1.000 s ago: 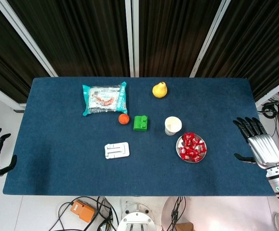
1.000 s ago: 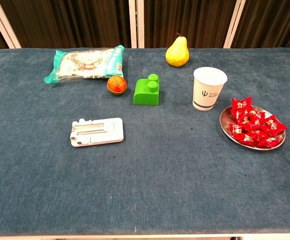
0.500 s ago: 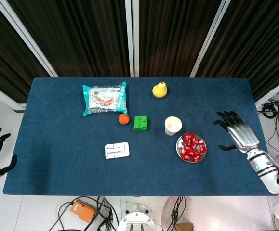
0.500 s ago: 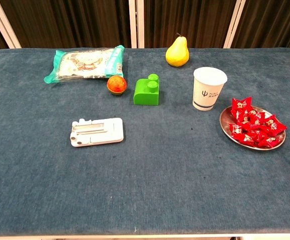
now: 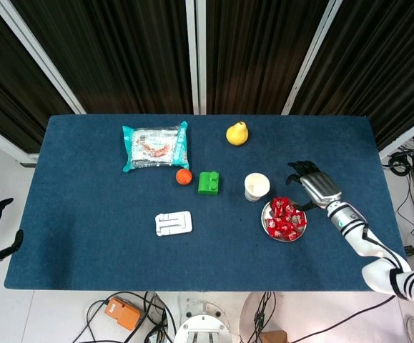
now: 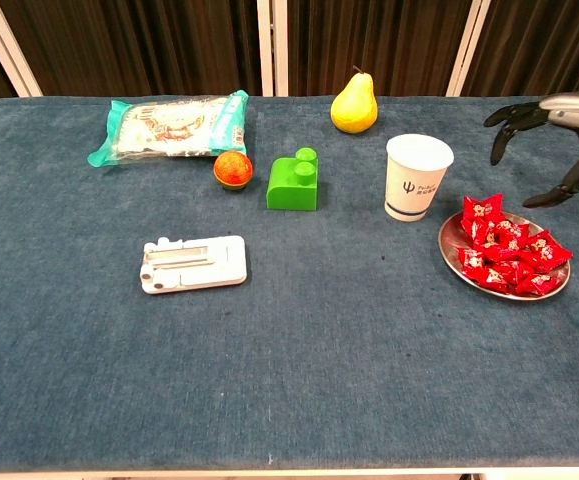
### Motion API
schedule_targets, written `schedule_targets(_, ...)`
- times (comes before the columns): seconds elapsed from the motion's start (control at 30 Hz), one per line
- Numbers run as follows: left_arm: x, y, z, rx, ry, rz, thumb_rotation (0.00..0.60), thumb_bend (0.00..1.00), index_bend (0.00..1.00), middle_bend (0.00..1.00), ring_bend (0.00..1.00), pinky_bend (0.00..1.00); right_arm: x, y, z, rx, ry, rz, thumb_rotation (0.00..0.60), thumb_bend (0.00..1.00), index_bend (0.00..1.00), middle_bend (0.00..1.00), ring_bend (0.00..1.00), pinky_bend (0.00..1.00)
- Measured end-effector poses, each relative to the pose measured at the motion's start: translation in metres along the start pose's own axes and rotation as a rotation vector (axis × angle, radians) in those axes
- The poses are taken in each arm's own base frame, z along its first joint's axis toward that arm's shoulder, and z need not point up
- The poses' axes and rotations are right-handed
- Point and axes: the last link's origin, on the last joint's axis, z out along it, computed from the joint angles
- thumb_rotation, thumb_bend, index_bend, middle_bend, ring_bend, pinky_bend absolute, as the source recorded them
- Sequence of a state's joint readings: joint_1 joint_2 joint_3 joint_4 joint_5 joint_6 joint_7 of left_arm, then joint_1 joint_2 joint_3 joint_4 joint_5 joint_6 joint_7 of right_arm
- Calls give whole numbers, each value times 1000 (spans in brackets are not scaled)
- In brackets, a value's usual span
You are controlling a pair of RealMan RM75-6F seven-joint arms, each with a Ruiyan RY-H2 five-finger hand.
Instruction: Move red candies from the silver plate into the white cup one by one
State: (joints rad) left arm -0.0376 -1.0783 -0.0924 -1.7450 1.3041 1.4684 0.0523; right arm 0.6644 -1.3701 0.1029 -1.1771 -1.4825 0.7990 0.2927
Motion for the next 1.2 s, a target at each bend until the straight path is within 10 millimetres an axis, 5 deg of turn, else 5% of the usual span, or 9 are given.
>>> schedule_targets(0.33,0,0,1,1,-3,-2,600,341,160,0,0,0,-11,-14,21,35,-40,4,600,404,470,109,58,0)
schedule_targets(0.77,0,-1,1,-1,-2,-4,600,341,160,0,0,0,-22,-23,26,64,-77,1,600,456,528,110,58,0)
schedule_targets(1.2,0,-1,1,0,-2,-7,600,341,160,0,0,0,-21,-22,24,63,-70,7,600,638,668,109,80,26)
